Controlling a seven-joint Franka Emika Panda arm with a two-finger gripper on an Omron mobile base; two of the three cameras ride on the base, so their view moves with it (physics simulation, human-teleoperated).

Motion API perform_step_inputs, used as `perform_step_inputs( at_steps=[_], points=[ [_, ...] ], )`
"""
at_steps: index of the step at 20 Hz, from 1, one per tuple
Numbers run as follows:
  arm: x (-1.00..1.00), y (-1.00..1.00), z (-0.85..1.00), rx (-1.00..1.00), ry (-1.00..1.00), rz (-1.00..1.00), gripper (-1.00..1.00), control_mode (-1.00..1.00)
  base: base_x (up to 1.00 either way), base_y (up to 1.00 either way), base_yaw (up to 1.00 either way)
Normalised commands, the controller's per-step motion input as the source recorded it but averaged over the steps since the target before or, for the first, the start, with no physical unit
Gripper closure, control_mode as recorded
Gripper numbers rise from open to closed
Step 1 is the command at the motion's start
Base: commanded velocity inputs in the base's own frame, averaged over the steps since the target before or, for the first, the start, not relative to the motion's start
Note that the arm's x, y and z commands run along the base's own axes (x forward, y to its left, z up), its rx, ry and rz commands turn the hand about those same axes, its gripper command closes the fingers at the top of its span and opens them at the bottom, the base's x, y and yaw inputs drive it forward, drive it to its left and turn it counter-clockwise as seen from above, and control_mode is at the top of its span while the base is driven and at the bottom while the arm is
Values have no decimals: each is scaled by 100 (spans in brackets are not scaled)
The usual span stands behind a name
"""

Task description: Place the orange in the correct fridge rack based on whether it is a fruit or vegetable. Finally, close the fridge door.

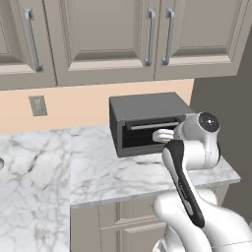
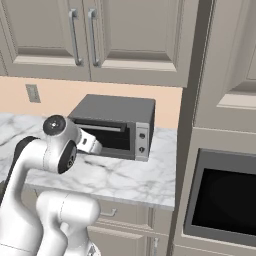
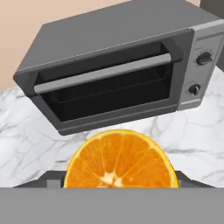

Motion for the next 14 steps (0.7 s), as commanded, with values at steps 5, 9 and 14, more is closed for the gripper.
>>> perform_step_inputs(
  at_steps=[5, 9, 14],
  points=[
    [-3, 0, 6, 0, 0, 0, 100, 100, -25, 0, 0],
    [0, 0, 0, 0, 0, 0, 100, 100, -76, 0, 0],
    [0, 0, 0, 0, 0, 0, 100, 100, -85, -6, -16]
  ],
)
